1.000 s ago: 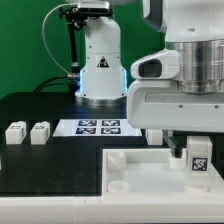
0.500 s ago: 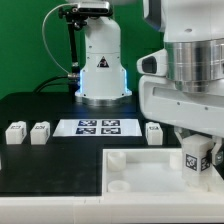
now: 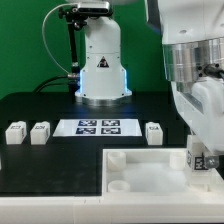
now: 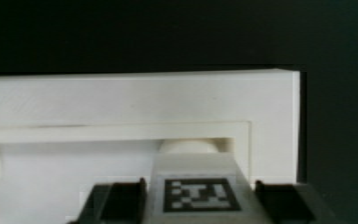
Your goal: Assemble one leg
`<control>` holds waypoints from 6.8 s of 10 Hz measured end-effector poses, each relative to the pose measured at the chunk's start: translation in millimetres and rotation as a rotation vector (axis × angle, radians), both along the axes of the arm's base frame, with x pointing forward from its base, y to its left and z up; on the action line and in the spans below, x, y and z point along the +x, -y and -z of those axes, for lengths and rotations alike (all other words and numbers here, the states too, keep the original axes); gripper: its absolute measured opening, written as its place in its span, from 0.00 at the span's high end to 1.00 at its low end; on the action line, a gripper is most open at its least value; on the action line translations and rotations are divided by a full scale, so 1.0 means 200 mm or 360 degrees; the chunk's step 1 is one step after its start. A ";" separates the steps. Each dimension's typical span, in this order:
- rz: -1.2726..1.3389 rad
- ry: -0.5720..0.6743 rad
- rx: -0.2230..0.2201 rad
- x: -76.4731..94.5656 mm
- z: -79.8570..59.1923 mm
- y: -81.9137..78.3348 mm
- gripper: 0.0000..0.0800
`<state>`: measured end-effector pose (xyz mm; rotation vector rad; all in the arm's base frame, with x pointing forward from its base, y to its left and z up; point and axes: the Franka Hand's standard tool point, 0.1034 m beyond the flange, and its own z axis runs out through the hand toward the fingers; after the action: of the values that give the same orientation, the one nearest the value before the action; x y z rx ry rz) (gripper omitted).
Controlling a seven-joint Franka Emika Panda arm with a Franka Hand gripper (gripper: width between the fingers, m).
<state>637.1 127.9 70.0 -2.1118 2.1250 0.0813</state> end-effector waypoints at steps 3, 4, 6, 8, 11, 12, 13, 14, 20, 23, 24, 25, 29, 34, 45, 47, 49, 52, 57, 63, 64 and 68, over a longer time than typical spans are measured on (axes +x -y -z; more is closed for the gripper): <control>-0.0624 0.0037 -0.0041 -0.01 0.00 0.00 0.35; -0.0914 0.0050 -0.0074 -0.01 0.00 0.00 0.22; -0.1263 0.0097 -0.0093 -0.01 0.00 0.01 0.19; -0.1559 0.0130 -0.0114 -0.01 0.00 0.02 0.19; -0.2170 0.0144 -0.0221 0.00 0.00 0.05 0.31; -0.2054 0.0134 -0.0216 -0.01 0.00 0.05 0.49; -0.2061 0.0134 -0.0217 0.00 0.00 0.05 0.65; -0.1907 0.0121 -0.0210 -0.01 0.00 0.05 0.65; -0.0316 -0.0016 -0.0013 0.01 0.00 0.07 0.64; -0.0040 -0.0036 0.0010 0.00 0.01 0.07 0.64; -0.0046 -0.0035 0.0010 0.00 0.01 0.07 0.64; -0.0149 -0.0020 0.0004 0.00 0.01 0.07 0.44; -0.1074 0.0100 -0.0063 0.00 0.02 0.04 0.19; -0.2248 0.0207 -0.0202 0.00 0.02 0.07 0.19; -0.0169 -0.0008 -0.0022 0.00 0.02 0.06 0.64; 0.0272 -0.0060 0.0045 0.01 0.03 0.05 0.64; 0.0370 -0.0076 0.0051 0.00 0.03 0.05 0.64; -0.0017 -0.0038 0.0027 -0.01 0.03 0.04 0.24; -0.1065 0.0085 -0.0063 -0.01 0.03 0.04 0.19; -0.1566 0.0146 -0.0215 0.02 0.01 0.02 0.33; -0.1422 0.0125 -0.0205 0.02 0.01 0.03 0.58; -0.0542 0.0042 -0.0073 0.02 0.01 0.07 0.63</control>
Offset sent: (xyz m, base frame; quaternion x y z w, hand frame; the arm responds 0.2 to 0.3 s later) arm -0.0044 0.0052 0.0034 -0.0656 0.0218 -0.4348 0.8979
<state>641.4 114.4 68.4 -2.4645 1.7478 0.0413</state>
